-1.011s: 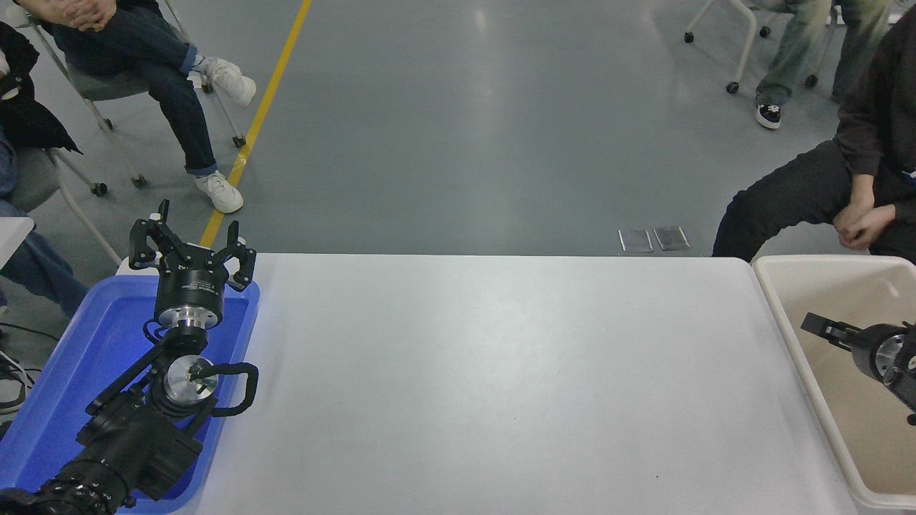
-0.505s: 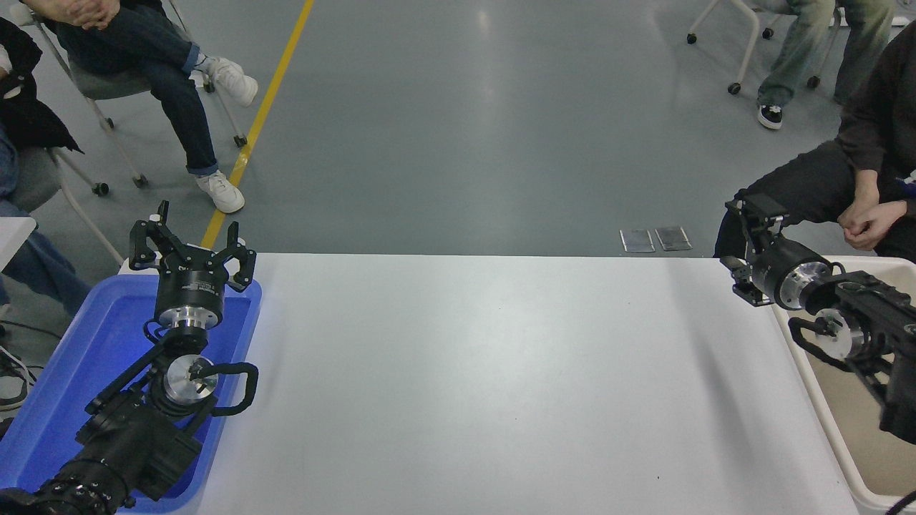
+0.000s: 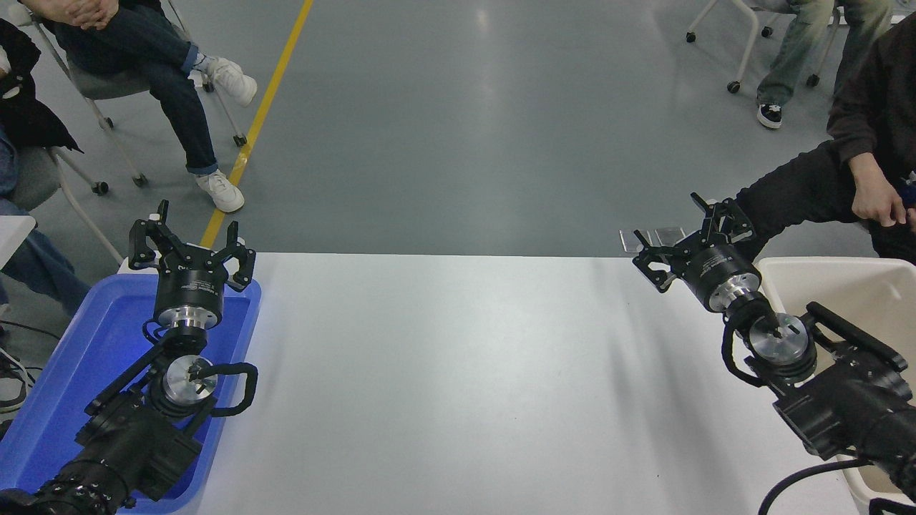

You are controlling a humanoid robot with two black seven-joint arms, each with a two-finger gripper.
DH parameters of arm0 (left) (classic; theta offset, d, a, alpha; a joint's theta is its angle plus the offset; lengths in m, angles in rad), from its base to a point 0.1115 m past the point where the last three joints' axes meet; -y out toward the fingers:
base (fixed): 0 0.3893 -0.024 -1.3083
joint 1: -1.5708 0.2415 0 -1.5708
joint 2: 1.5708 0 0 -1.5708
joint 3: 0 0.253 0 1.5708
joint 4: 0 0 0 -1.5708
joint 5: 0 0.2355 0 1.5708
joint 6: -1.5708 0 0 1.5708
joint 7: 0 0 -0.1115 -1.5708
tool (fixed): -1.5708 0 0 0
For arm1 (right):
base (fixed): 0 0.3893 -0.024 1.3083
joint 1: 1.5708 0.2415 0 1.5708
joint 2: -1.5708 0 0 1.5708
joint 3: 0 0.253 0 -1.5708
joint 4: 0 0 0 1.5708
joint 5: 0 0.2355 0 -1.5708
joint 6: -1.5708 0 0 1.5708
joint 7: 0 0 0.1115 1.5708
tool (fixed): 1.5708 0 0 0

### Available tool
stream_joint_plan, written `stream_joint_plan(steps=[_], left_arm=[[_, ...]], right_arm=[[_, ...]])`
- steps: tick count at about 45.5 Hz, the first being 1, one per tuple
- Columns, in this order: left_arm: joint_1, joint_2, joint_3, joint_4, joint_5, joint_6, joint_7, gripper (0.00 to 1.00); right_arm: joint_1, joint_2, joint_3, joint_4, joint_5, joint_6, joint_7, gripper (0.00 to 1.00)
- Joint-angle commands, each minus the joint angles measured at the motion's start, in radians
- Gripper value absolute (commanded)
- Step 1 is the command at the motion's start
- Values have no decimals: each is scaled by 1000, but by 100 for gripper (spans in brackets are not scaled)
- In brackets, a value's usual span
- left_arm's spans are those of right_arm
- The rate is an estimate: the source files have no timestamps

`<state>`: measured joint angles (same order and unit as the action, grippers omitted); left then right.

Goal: Pick up paper ball place in dustbin

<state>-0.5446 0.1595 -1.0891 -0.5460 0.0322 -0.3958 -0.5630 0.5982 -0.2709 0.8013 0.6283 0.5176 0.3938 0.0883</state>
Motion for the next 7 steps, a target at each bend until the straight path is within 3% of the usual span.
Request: stream_joint_plan(steps=[1,7], left_arm=[[0,0,0,0,0,0,0,99],[2,0,0,0,0,0,0,99]], right_arm=[[-40,25,16,-27,64,56,-1,100],[-52,22,15,-27,62,73,-2,100]])
